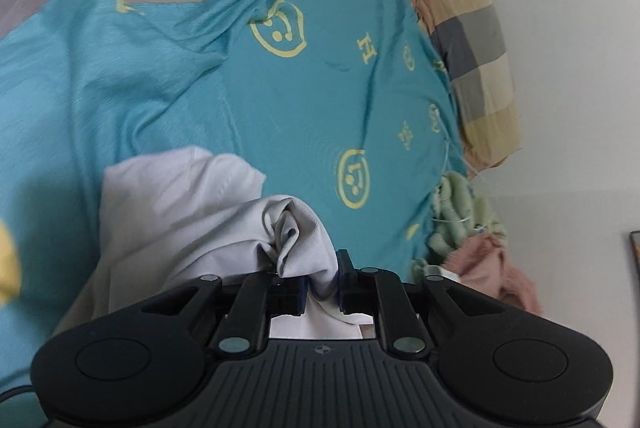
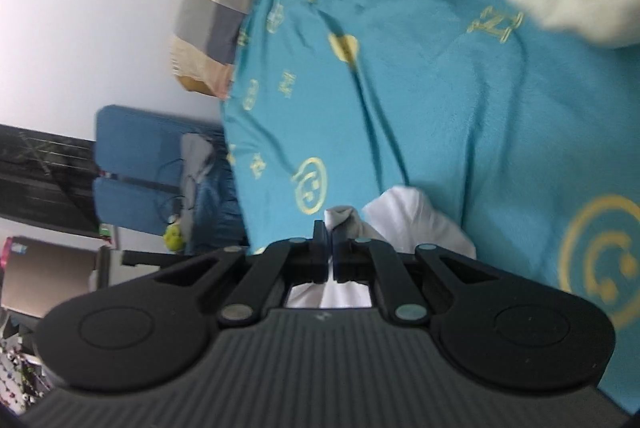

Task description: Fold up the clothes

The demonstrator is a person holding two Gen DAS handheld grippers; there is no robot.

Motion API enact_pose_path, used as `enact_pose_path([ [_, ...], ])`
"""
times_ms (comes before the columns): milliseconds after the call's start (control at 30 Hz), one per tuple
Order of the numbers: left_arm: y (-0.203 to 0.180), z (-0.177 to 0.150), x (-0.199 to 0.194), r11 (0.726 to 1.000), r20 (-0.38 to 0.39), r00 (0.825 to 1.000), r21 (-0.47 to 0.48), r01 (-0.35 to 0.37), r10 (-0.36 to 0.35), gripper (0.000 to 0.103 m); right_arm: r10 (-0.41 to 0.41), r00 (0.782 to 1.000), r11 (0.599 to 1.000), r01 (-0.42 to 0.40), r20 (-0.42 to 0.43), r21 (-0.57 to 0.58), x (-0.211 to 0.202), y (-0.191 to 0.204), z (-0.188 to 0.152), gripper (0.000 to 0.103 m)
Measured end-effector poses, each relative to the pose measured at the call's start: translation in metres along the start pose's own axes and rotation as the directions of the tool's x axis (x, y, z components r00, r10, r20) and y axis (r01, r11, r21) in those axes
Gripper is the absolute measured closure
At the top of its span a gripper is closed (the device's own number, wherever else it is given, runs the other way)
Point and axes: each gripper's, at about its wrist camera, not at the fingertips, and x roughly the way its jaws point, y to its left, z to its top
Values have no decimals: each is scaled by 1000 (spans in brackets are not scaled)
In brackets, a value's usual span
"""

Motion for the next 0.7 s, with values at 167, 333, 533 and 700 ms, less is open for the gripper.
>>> enact_pose_path([
  [167, 14, 12, 36, 997, -34, 999, 65, -36, 38, 88, -52, 998, 999, 52, -37, 15, 38, -23, 12, 97],
  [333, -3, 8, 32, 965, -37, 996, 255, -63, 75, 75, -33, 998, 999, 32, -56, -26, 36, -21, 10, 95],
  [533, -37, -19, 5, 829, 55, 991, 543, -134, 124, 33, 32, 997, 961, -51, -76, -272, 11, 9, -8, 67],
  [700, -42, -37, 2, 693, 162, 970, 678, -243, 181, 25, 33, 999, 881, -46, -36, -470, -1, 30, -25, 34],
])
